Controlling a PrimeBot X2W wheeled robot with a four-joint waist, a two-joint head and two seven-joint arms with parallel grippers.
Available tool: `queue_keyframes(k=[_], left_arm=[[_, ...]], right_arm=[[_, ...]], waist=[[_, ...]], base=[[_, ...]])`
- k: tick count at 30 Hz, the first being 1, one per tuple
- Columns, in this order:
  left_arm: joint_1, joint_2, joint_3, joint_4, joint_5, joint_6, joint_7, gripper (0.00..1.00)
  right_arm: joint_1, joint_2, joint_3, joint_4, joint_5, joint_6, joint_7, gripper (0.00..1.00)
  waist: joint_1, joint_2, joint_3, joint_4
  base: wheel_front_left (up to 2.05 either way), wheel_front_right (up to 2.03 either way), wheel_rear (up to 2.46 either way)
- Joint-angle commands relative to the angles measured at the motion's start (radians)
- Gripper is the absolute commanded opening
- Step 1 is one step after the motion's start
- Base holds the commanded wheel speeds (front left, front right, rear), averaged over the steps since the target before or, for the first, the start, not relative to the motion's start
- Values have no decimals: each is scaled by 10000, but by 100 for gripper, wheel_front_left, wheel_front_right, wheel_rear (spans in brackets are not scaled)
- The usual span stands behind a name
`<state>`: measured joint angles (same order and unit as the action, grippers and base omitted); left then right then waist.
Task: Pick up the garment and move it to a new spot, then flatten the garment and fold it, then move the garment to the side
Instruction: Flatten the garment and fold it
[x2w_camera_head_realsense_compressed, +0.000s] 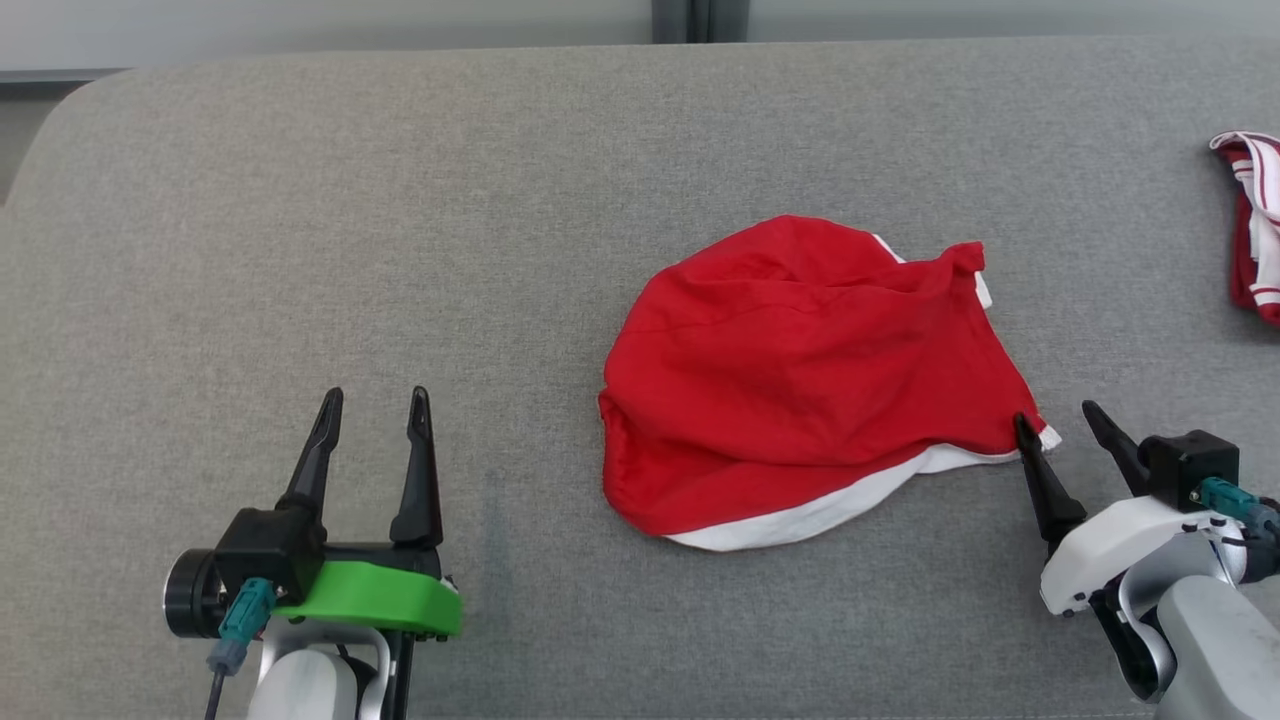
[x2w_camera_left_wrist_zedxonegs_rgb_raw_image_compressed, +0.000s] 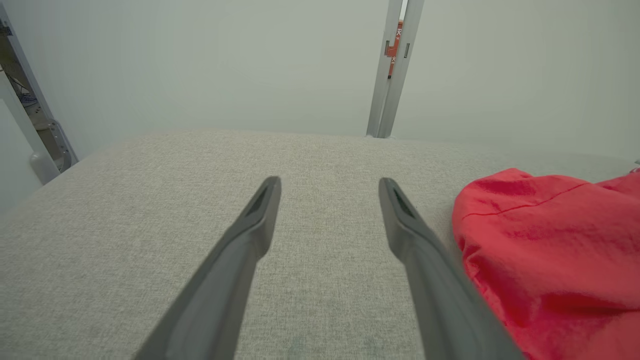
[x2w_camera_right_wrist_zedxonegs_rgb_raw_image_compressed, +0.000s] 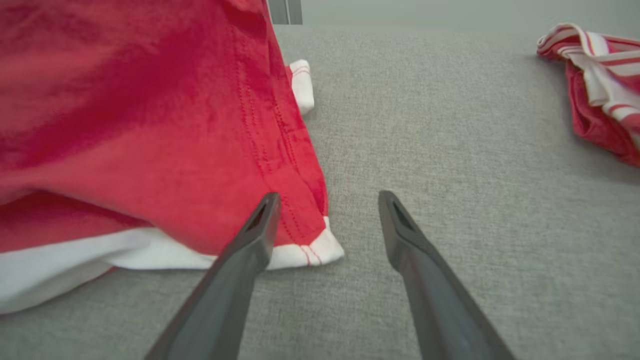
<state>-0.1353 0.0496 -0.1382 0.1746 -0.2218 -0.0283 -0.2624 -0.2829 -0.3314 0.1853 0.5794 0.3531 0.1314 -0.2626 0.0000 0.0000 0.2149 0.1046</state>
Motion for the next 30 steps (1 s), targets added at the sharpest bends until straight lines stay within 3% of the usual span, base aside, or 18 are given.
queue_keyframes(k=[1,3,4,6,12,23,24,25,26,30], left_arm=[[-138,22,-28,-19,-11,55,-27,100],[-118,22,-47,-37,-41,100,-27,100],[-99,22,-49,-42,-51,114,-27,100],[-52,22,-31,-54,-65,131,-27,100],[-20,22,-25,13,-110,174,-27,100],[191,22,62,2,-129,141,-27,100],[188,22,63,16,-122,119,-27,100],[181,22,64,30,-110,106,-27,100],[166,22,71,44,-93,95,-27,100],[112,22,96,77,-44,45,-27,100]], right_arm=[[-168,-18,81,191,94,-17,-21,100],[-184,25,186,432,203,-17,-22,100],[-198,46,259,543,295,-17,-22,82],[-253,77,401,667,442,-17,-23,0],[-276,56,524,581,778,-17,-24,0],[1154,23,-962,-777,1270,-17,-24,0],[1192,16,-1028,-929,1264,-17,-24,21],[1227,6,-1059,-1044,1224,-17,-24,71],[1257,53,-1114,-1179,1185,-17,-24,100],[1230,244,-1442,-2015,941,-17,-25,100]], waist=[[0,0,126,145],[0,0,149,176],[0,0,154,178],[0,0,146,154],[0,0,-18,-38],[0,0,-269,-400],[0,0,-283,-442],[0,0,-294,-468],[0,0,-314,-503],[0,0,-400,-587]], base=[[0,0,0],[0,0,0],[0,0,0],[0,0,0],[0,0,0],[0,0,0],[0,0,0],[0,0,0],[0,0,0],[0,0,0]])
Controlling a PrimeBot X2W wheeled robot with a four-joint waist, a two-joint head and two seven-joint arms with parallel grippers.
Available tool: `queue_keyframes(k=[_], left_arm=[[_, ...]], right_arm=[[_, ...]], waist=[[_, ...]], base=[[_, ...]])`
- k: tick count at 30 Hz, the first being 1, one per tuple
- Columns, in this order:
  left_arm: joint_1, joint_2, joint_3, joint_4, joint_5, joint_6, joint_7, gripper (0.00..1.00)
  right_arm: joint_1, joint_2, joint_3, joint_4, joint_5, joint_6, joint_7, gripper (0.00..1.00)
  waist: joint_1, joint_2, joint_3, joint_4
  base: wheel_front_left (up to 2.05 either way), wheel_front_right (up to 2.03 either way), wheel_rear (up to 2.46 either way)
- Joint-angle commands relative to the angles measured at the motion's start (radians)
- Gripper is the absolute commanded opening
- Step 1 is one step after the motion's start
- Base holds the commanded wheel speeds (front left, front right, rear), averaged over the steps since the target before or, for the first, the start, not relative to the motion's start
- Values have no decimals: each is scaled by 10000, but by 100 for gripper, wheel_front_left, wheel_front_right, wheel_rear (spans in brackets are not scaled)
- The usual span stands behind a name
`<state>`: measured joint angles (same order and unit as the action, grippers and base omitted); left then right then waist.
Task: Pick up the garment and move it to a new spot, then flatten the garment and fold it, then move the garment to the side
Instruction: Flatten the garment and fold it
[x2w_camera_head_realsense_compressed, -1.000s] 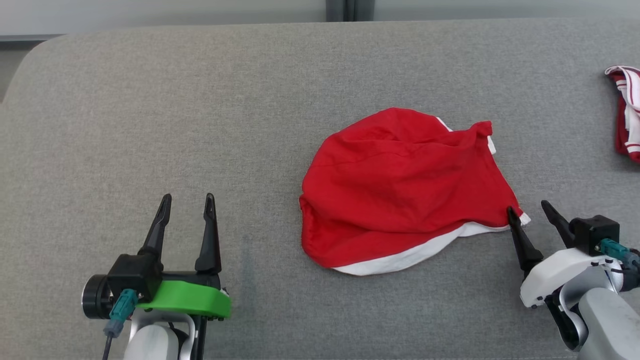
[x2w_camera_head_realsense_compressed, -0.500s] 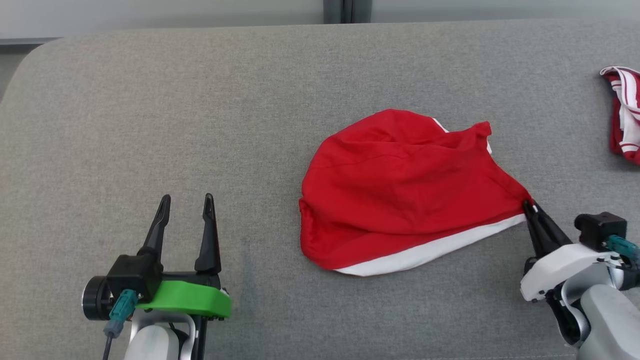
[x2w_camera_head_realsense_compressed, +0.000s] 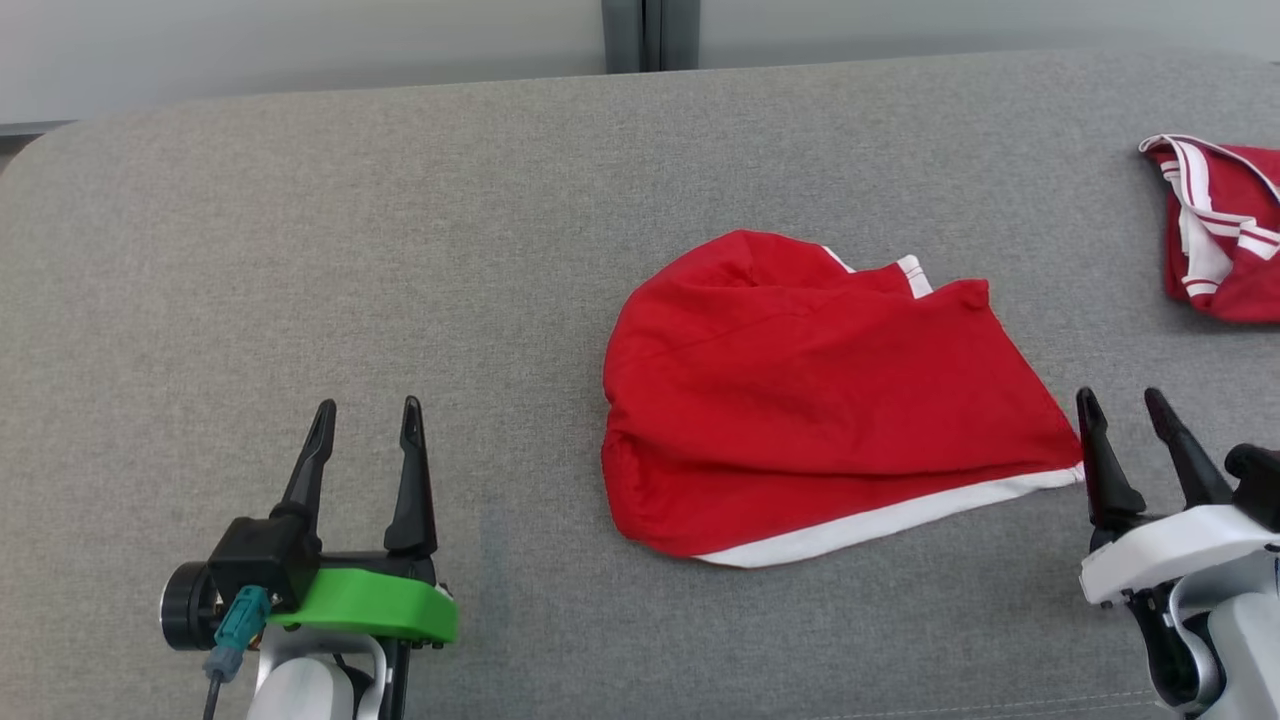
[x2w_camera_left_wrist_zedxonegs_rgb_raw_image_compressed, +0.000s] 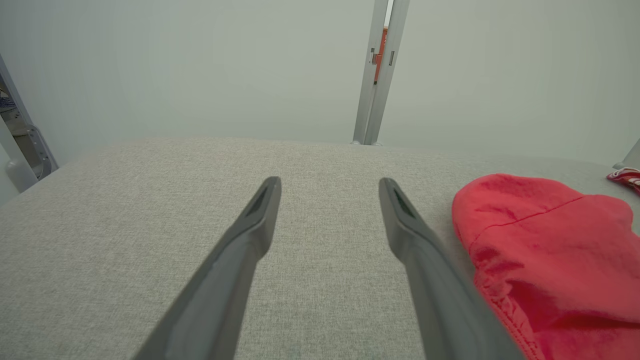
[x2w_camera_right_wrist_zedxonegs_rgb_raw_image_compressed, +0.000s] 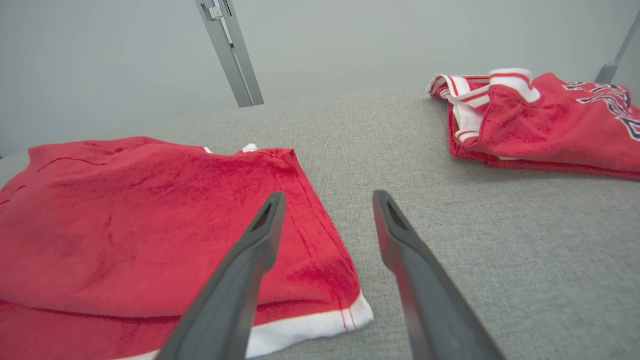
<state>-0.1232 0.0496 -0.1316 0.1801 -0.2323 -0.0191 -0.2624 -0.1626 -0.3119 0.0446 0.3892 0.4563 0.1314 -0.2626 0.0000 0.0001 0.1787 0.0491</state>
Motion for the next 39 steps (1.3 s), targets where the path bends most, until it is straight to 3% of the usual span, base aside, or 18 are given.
queue_keyframes(k=[1,10,16,26,39], left_arm=[[-9,22,26,27,71,-57,-27,100],[111,22,-104,153,140,-175,-27,100],[57,22,-731,592,238,-448,-27,100],[-390,25,-2468,2301,-304,-792,-14,100],[-1204,32,-3606,4004,-1360,-946,-13,100]], right_arm=[[58,101,-122,-362,-155,-17,-25,100],[617,675,-228,-2870,-594,-15,-25,100],[930,843,201,-3748,-838,-17,-25,100],[891,868,608,-3852,-863,-17,-25,100],[721,815,684,-3786,-785,-17,-25,100]], waist=[[0,-1,-61,-43],[0,-1,-165,-119],[0,-1,-142,-212],[0,-1,-6,-661],[0,-1,323,-1234]], base=[[0,0,0],[0,0,0],[0,0,0],[0,0,0],[0,0,0]])
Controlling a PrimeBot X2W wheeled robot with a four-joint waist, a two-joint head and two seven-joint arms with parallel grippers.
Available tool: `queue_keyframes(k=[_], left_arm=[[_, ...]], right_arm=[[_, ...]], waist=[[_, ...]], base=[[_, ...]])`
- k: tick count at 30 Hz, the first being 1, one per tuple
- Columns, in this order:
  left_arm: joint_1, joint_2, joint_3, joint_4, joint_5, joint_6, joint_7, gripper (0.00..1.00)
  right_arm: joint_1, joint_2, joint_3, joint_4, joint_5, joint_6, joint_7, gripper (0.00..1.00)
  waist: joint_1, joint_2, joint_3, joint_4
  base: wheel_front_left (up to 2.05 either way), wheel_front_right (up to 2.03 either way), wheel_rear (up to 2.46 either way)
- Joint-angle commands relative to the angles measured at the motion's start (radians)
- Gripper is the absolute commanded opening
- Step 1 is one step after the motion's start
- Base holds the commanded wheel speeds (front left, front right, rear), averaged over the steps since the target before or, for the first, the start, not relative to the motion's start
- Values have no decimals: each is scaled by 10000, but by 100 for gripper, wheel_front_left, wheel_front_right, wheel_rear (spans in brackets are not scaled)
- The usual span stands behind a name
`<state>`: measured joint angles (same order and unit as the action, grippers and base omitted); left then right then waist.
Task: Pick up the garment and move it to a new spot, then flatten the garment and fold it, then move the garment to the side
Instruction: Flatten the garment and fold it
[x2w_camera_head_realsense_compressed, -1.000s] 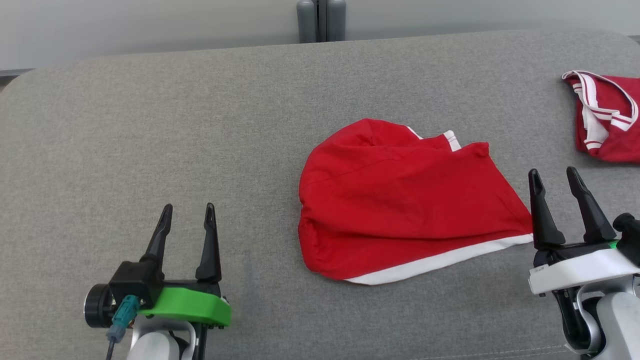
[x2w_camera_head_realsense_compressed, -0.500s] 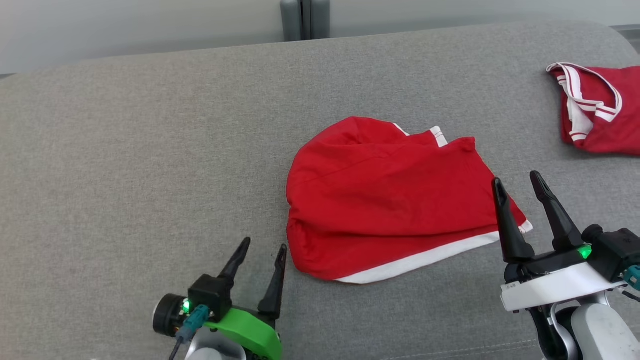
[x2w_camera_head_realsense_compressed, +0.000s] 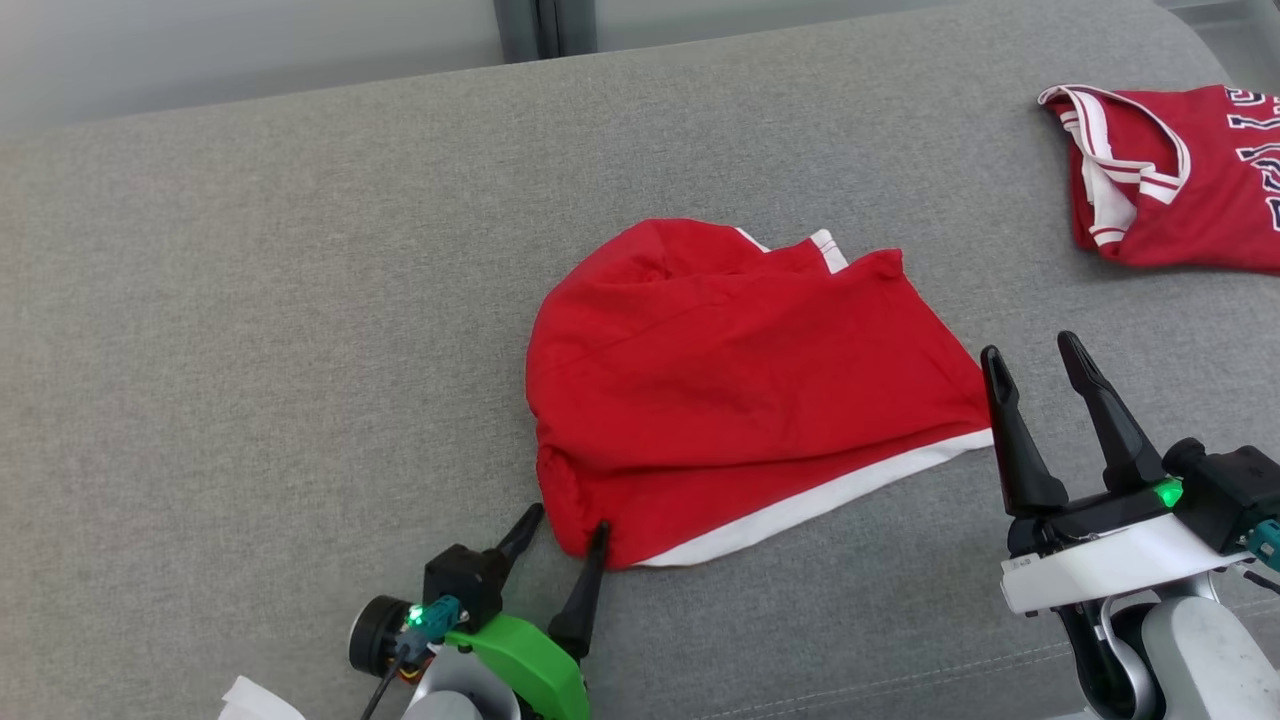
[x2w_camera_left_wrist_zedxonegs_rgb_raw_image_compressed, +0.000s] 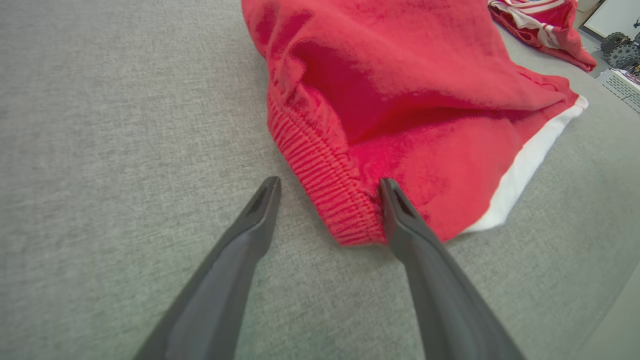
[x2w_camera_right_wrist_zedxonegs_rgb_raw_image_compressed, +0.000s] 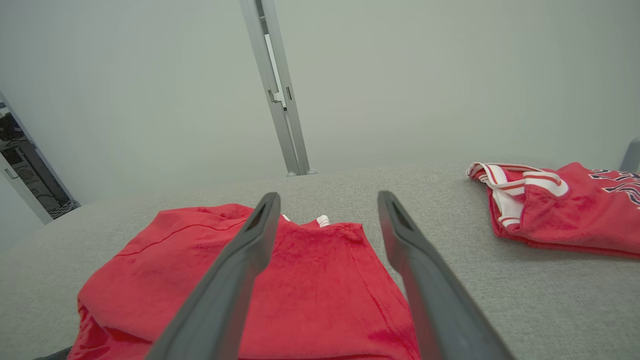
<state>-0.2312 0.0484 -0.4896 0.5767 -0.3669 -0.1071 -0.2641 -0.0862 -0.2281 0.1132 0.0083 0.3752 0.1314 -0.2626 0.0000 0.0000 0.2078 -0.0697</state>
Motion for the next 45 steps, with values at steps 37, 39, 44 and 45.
queue_keyframes(k=[37,39,44,45], left_arm=[[1046,268,1599,-2254,723,257,4,100],[961,216,1694,-2174,765,238,4,100],[916,161,2234,-2353,908,272,2,100],[945,159,2366,-2434,958,277,2,100]], right_arm=[[249,234,-244,339,-69,-17,-25,100],[235,238,-269,362,-76,-17,-25,100],[322,317,-357,377,-135,-17,-25,100],[354,336,-365,373,-157,-17,-24,100]], waist=[[0,0,-407,771],[0,0,-457,740],[0,0,-651,712],[0,0,-700,716]], base=[[0,0,0],[0,0,0],[0,0,0],[0,0,0]])
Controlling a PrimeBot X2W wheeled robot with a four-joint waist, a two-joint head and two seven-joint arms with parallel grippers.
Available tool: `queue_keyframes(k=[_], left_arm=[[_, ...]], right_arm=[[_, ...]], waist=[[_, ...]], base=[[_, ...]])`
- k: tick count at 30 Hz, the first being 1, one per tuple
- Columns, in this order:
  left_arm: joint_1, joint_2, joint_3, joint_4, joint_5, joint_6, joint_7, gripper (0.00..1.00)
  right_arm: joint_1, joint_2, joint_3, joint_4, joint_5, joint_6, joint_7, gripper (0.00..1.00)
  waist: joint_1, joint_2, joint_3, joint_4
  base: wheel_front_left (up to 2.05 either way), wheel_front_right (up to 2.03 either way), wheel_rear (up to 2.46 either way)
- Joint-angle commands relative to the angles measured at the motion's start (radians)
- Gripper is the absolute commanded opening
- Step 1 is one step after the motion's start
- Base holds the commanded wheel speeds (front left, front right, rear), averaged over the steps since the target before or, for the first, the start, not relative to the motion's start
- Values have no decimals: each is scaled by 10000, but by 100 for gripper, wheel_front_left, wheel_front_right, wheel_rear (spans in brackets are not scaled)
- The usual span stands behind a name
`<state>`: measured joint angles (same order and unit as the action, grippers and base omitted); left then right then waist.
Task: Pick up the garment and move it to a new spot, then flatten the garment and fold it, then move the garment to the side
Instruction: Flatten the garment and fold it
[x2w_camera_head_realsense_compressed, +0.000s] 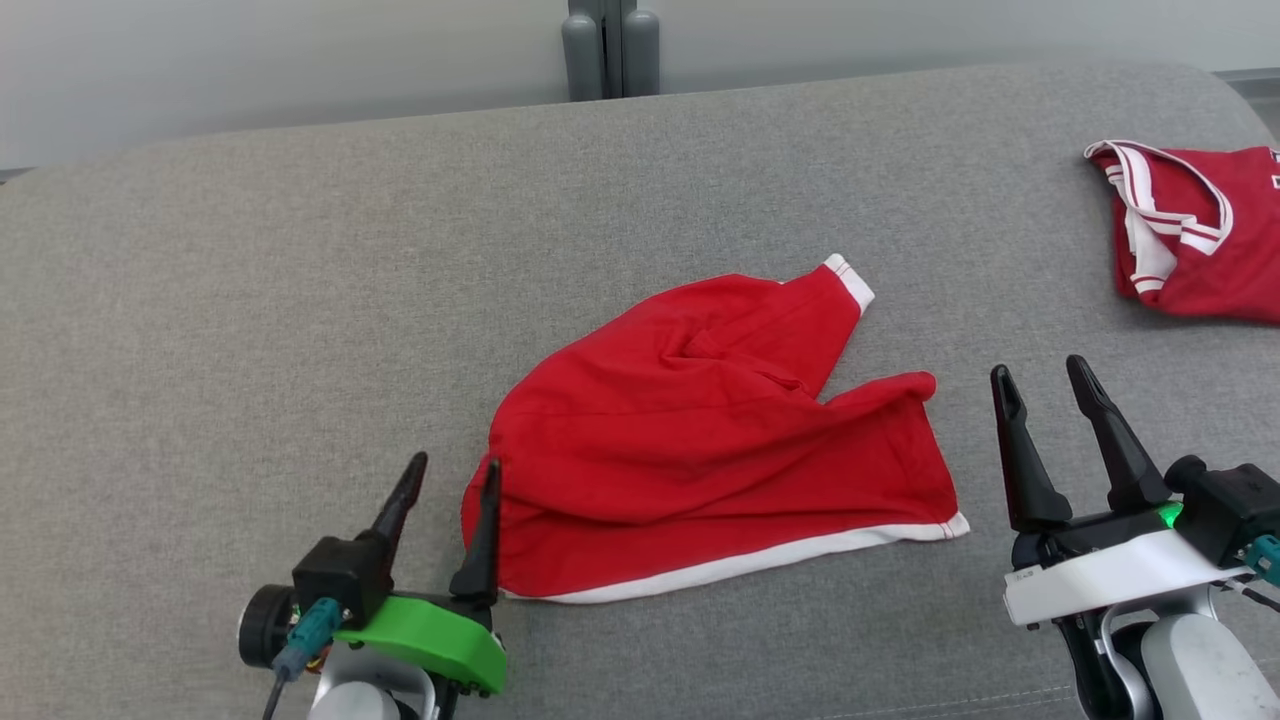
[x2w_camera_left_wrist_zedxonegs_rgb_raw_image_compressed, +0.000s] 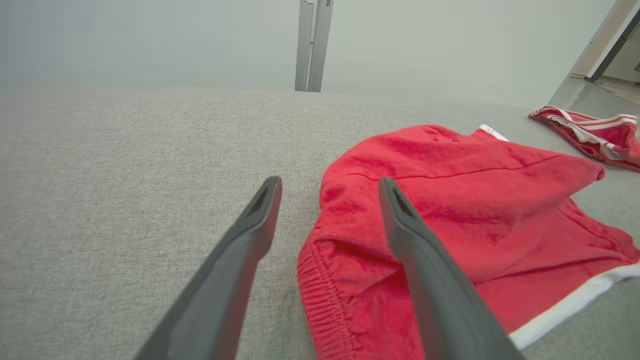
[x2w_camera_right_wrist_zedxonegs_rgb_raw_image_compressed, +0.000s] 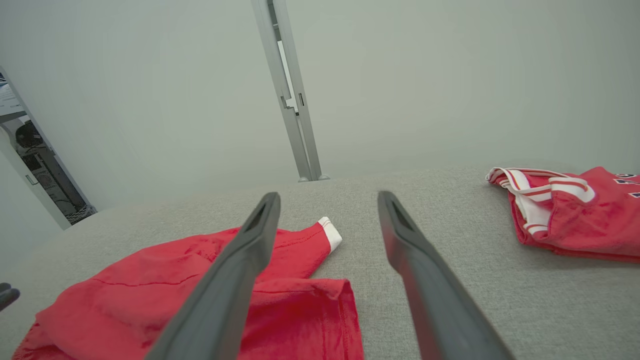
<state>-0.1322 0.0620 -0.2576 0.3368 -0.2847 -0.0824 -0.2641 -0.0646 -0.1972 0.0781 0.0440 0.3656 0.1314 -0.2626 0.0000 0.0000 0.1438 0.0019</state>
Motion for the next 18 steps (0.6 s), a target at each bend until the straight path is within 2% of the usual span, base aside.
queue_keyframes(k=[1,9,18], left_arm=[[-18,17,183,-130,162,38,4,100],[399,54,1451,-1152,556,37,4,100],[942,137,2197,-1720,911,-106,4,100]], right_arm=[[151,41,-24,5,-77,-17,-25,100],[374,37,-35,-108,-212,-17,-25,100],[730,-8,-203,-181,-328,-17,-25,100]], waist=[[0,0,-102,3],[0,0,-572,60],[0,0,-966,58]], base=[[0,0,0],[0,0,0],[0,0,0]])
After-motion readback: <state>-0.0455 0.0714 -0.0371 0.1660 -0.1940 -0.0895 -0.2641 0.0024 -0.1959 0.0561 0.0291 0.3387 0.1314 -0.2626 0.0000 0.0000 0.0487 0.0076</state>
